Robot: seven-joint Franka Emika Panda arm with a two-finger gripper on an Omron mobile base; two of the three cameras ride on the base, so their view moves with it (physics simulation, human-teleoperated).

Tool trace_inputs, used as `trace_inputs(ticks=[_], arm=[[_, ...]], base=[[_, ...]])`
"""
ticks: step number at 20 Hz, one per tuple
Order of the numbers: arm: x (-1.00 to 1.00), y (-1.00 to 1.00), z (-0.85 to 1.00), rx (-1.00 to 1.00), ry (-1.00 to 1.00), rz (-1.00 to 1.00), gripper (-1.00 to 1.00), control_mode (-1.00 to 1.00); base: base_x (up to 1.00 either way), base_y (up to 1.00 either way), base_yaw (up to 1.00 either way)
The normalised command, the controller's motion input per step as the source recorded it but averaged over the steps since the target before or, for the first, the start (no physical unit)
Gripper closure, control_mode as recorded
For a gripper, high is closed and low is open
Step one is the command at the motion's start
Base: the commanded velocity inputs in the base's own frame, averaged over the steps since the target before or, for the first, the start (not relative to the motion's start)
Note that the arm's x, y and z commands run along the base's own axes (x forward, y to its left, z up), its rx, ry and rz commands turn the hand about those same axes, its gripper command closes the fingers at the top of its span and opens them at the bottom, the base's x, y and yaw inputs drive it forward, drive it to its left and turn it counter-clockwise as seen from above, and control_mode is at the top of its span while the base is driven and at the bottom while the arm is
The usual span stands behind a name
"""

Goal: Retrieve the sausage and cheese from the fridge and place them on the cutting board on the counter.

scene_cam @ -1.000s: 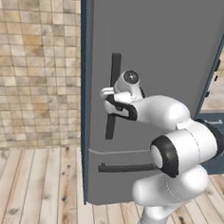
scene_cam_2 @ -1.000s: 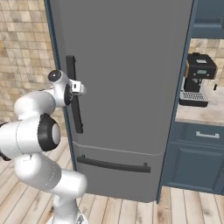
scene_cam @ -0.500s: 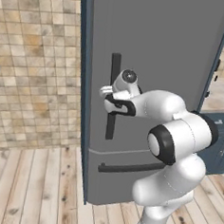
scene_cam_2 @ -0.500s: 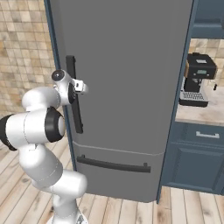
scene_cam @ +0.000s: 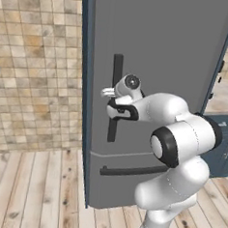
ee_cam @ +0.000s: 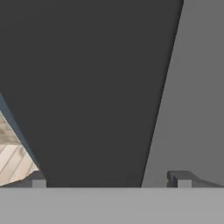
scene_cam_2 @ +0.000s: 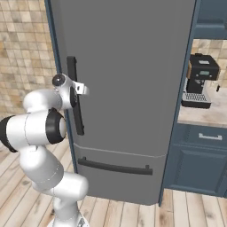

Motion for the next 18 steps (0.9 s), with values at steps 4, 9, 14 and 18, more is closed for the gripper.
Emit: trace_inputs(ticks=[4,9,14,18], arm=[[0.62,0.3,0.0,0.0,0.0,0.0,1.0,-1.0],[0.29,0.12,0.1,0.0,0.0,0.0,1.0,-1.0],[0.01,0.08,0.32,0.0,0.0,0.0,1.0,-1.0],[-0.04,0.12,0.52,0.0,0.0,0.0,1.0,-1.0]], base=[[0.0,0.0,0.0],[0.0,0.0,0.0],[0.0,0.0,0.0],[0.0,0.0,0.0]])
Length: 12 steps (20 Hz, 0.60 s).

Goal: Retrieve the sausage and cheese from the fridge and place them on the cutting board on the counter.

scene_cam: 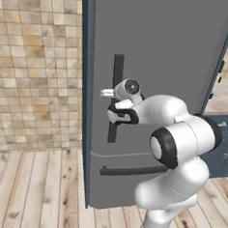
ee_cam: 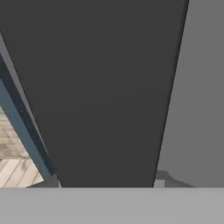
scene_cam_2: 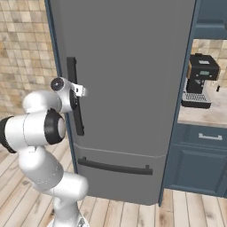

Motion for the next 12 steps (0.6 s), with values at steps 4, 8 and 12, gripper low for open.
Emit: trace_inputs(ticks=[4,8,12], arm=[[-0.45,0.01,0.5,0.0,0.0,0.0,1.0,-1.0],[-0.78,-0.2,0.44,0.0,0.0,0.0,1.0,-1.0],[-0.98,-0.75,0.46,0.0,0.0,0.0,1.0,-1.0]], base=[[0.0,0.0,0.0],[0.0,0.0,0.0],[0.0,0.0,0.0]])
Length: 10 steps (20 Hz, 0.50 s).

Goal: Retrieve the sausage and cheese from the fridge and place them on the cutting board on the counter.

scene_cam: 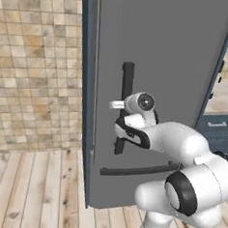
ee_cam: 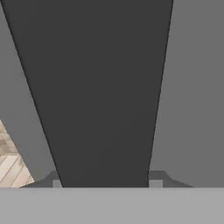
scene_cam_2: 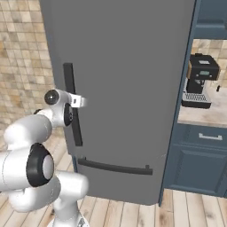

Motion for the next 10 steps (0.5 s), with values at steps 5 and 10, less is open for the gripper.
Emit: trace_inputs(ticks=[5,10], arm=[[-1.0,-1.0,0.48,0.0,0.06,0.0,1.0,-1.0],[-0.99,-0.82,0.39,0.0,0.08,0.0,1.0,-1.0]], base=[[0.0,0.0,0.0],[0.0,0.0,0.0]])
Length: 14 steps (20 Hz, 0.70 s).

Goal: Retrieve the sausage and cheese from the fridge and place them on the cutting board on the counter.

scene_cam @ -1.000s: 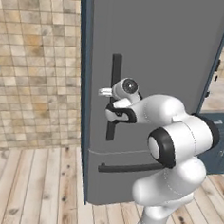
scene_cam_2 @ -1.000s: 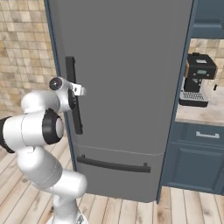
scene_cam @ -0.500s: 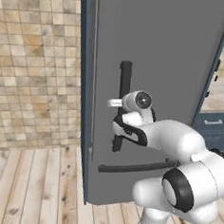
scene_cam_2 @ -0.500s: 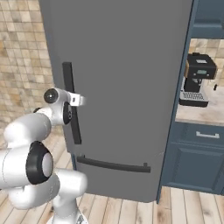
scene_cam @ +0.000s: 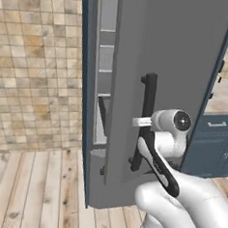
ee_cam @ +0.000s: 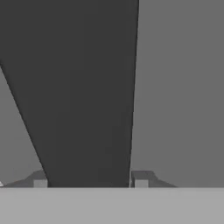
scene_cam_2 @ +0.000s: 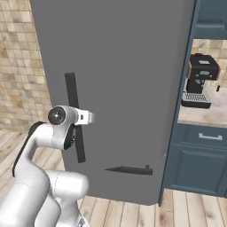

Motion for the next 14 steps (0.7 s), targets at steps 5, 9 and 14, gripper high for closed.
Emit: trace_inputs(ticks=[5,9,14], arm=[[-0.68,0.0,0.4,0.0,0.06,-0.02,-1.0,-1.0],[-1.0,-0.15,0.46,0.02,0.09,-0.05,-1.0,-1.0],[-0.9,-0.06,0.46,0.03,0.13,-0.06,-1.0,-1.0]], base=[[0.0,0.0,0.0],[0.0,0.0,0.0],[0.0,0.0,0.0]])
